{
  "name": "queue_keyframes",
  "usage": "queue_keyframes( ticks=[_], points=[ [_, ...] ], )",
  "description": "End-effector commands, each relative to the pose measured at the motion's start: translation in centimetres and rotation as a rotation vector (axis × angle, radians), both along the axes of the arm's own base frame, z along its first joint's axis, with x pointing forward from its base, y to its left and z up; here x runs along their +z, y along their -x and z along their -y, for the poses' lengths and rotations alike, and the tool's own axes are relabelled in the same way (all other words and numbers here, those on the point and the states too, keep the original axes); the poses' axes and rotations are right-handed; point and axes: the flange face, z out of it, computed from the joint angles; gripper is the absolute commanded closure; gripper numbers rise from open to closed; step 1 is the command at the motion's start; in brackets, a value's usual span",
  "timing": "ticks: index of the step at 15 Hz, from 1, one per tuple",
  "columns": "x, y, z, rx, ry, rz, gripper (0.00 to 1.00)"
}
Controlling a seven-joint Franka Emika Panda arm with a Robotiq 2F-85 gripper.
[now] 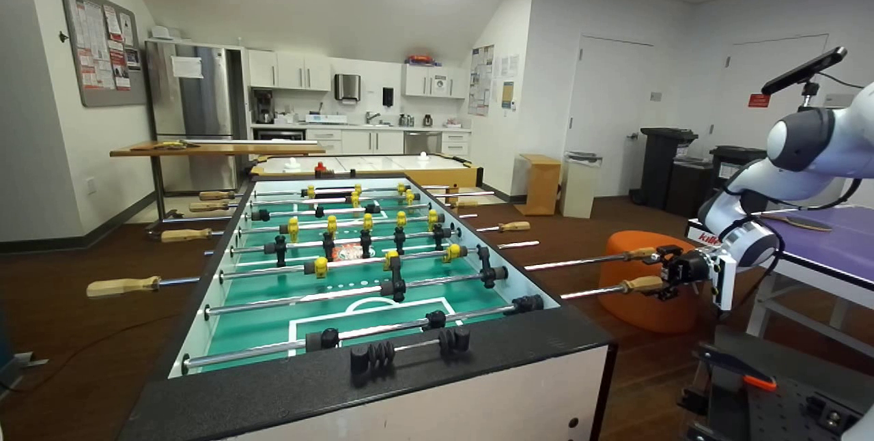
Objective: Rotate the first rod on the foosball table
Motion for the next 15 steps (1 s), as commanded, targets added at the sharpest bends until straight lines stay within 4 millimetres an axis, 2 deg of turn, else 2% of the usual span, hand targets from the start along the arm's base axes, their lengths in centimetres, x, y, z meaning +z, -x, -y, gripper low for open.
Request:
queue_keyframes(
  ticks=[1, 6, 8, 10, 15],
  points=[
    [-0.06, 0.03, -0.05, -0.002, -0.036, 0.013, 0.32],
    [-0.72, 0.26, -0.17, -0.008, -0.047, 0.003, 0.72],
    [-0.90, 0.35, -0.20, -0.013, -0.058, 0.002, 0.83],
    [-0.81, 0.32, -0.23, -0.017, -0.095, -0.027, 0.83],
    [-0.28, -0.27, -0.01, -0.038, -0.263, -0.260, 0.83]
  ],
)
